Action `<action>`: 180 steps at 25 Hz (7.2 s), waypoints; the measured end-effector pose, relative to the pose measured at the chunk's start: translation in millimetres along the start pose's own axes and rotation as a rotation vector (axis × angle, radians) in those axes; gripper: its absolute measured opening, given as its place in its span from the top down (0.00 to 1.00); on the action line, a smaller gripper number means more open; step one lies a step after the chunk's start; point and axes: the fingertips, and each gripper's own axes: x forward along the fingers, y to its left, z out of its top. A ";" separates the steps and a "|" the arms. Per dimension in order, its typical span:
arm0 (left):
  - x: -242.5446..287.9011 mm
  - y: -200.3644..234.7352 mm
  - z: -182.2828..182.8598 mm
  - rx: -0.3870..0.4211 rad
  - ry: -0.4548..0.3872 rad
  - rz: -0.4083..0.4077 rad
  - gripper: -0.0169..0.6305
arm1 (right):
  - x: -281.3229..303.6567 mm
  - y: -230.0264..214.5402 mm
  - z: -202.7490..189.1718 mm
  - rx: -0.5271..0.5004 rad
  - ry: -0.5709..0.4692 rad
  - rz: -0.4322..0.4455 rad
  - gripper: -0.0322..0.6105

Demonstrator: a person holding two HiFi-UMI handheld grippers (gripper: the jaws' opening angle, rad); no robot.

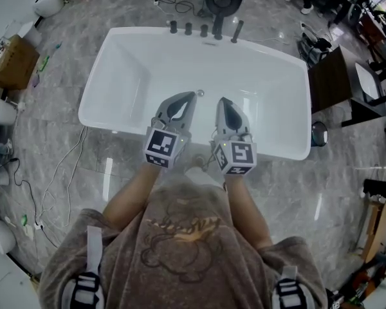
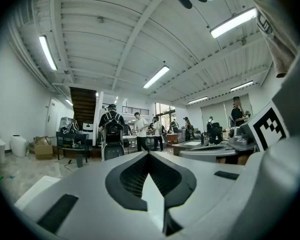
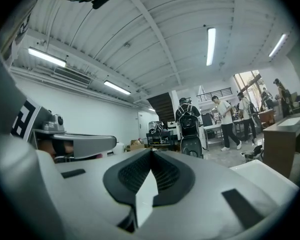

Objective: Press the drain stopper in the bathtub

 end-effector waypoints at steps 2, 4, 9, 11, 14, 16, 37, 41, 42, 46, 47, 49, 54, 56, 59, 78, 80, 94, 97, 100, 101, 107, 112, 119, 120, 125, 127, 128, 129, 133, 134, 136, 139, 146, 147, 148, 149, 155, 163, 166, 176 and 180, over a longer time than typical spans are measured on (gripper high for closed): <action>18.5 4.8 1.0 -0.004 -0.001 0.012 0.97 | 13.4 -15.1 2.5 -0.003 0.005 0.008 0.95; 35.6 9.0 1.3 -0.004 -0.002 0.023 0.98 | 25.9 -29.2 3.5 -0.010 0.012 0.018 0.95; 80.0 18.9 -5.0 -0.007 0.004 0.051 0.98 | 56.2 -63.5 -0.9 -0.014 0.032 0.046 0.95; 94.9 22.6 -7.8 -0.007 0.002 0.059 0.97 | 67.1 -73.9 -3.3 -0.012 0.036 0.059 0.95; 112.1 27.1 -9.0 0.003 -0.002 0.061 0.97 | 81.4 -84.0 -6.5 -0.007 0.044 0.088 0.95; 121.0 31.7 -8.6 0.008 -0.001 0.061 0.97 | 90.4 -87.5 -6.6 -0.004 0.045 0.107 0.95; 196.2 67.7 -48.0 0.003 0.031 -0.093 0.98 | 161.9 -117.8 -38.4 0.045 0.025 0.060 0.95; 207.5 81.3 -64.6 0.008 0.021 -0.107 0.98 | 181.4 -115.5 -50.4 0.030 0.008 0.070 0.95; 209.6 84.4 -68.9 0.007 0.018 -0.107 0.98 | 186.6 -114.8 -51.4 0.023 -0.015 0.075 0.95; 217.5 92.7 -87.3 -0.004 0.013 -0.112 0.97 | 201.4 -115.9 -70.2 0.028 -0.016 0.070 0.95; 220.0 93.4 -92.3 -0.004 0.010 -0.115 0.98 | 203.8 -116.9 -76.7 0.029 -0.008 0.069 0.95; 225.7 94.4 -103.0 -0.004 -0.001 -0.117 0.98 | 209.3 -119.0 -87.8 0.026 -0.014 0.073 0.95; 235.8 102.2 -135.4 -0.009 0.002 -0.107 0.98 | 220.0 -123.5 -125.7 0.031 0.016 0.078 0.95; 239.9 105.6 -147.7 -0.005 0.001 -0.102 0.98 | 224.6 -126.5 -138.4 0.035 0.015 0.081 0.95; 246.2 113.9 -163.6 -0.012 -0.015 -0.093 0.98 | 234.9 -130.3 -153.1 0.045 -0.001 0.083 0.95; 286.0 127.9 -306.4 -0.023 -0.027 -0.141 0.97 | 276.1 -161.9 -279.5 0.053 -0.044 0.130 0.95; 290.6 129.0 -319.4 -0.028 -0.029 -0.143 0.97 | 281.2 -163.1 -293.7 0.058 -0.043 0.136 0.95; 312.7 141.6 -402.7 -0.020 -0.035 -0.144 0.98 | 315.4 -170.2 -385.7 0.078 -0.037 0.138 0.95; 314.5 146.1 -421.3 -0.023 -0.030 -0.140 0.98 | 324.4 -169.9 -401.7 0.078 -0.036 0.149 0.95; 316.4 151.1 -442.2 -0.026 -0.023 -0.126 0.98 | 333.0 -171.2 -417.4 0.075 -0.040 0.162 0.95; 317.3 151.3 -448.5 -0.029 -0.025 -0.122 0.97 | 334.6 -172.9 -422.3 0.073 -0.043 0.162 0.95; 321.0 155.8 -482.5 -0.057 -0.018 -0.106 0.97 | 341.2 -175.8 -452.6 0.073 -0.048 0.157 0.95; 327.0 155.2 -517.1 -0.050 -0.005 -0.114 0.98 | 344.1 -180.8 -491.8 0.085 -0.019 0.153 0.95; 342.5 152.3 -560.6 -0.039 0.011 -0.144 0.98 | 352.6 -196.9 -539.4 0.084 0.019 0.150 0.95; 345.1 152.1 -565.9 -0.040 0.011 -0.148 0.97 | 354.8 -198.8 -545.4 0.083 0.023 0.153 0.95; 352.4 160.3 -593.2 -0.069 0.020 -0.125 0.98 | 362.1 -206.0 -575.6 0.087 0.043 0.146 0.95; 353.8 164.9 -602.7 -0.075 0.019 -0.112 0.97 | 363.2 -207.0 -587.0 0.095 0.045 0.140 0.95; 354.5 166.4 -606.8 -0.076 0.019 -0.107 0.98 | 363.2 -207.9 -592.1 0.101 0.046 0.134 0.95; 355.6 167.0 -611.2 -0.076 0.023 -0.104 0.98 | 362.7 -209.3 -596.4 0.106 0.046 0.127 0.95; 365.3 169.5 -636.8 -0.115 0.084 -0.089 0.97 | 358.0 -217.6 -605.6 0.119 0.035 0.089 0.95; 368.4 171.4 -644.4 -0.133 0.099 -0.080 0.97 | 355.8 -220.0 -607.6 0.123 0.033 0.077 0.95; 373.2 175.1 -660.0 -0.164 0.127 -0.062 0.98 | 352.4 -222.9 -612.2 0.127 0.035 0.062 0.95; 379.3 179.3 -682.0 -0.197 0.173 -0.045 0.98 | 353.0 -221.0 -617.6 0.116 0.052 0.067 0.95; 397.2 177.5 -747.2 -0.244 0.326 -0.038 0.97 | 359.1 -223.6 -628.7 0.118 0.080 0.056 0.95; 398.5 176.9 -756.1 -0.252 0.347 -0.031 0.97 | 358.6 -223.0 -630.4 0.122 0.085 0.058 0.95; 400.2 176.6 -763.9 -0.257 0.364 -0.025 0.97 | 357.9 -222.9 -631.8 0.124 0.089 0.059 0.95; 402.2 176.6 -771.0 -0.261 0.377 -0.020 0.98 | 356.9 -223.1 -633.1 0.128 0.093 0.059 0.95; 405.6 179.1 -817.3 -0.277 0.507 -0.007 0.98 | 355.2 -218.9 -643.9 0.143 0.121 0.066 0.95; 410.9 162.7 -876.1 -0.323 0.749 -0.043 0.97 | 355.9 -221.8 -646.0 0.162 0.124 0.057 0.95; 402.1 153.8 -898.7 -0.361 0.860 -0.044 0.97 | 353.3 -227.6 -647.9 0.167 0.134 0.036 0.95; 398.4 150.2 -917.1 -0.322 0.970 -0.050 0.98 | 350.3 -240.1 -655.2 0.187 0.151 -0.002 0.95; 397.5 154.2 -920.9 -0.339 1.019 -0.042 0.97 | 351.4 -237.2 -656.7 0.184 0.153 0.008 0.95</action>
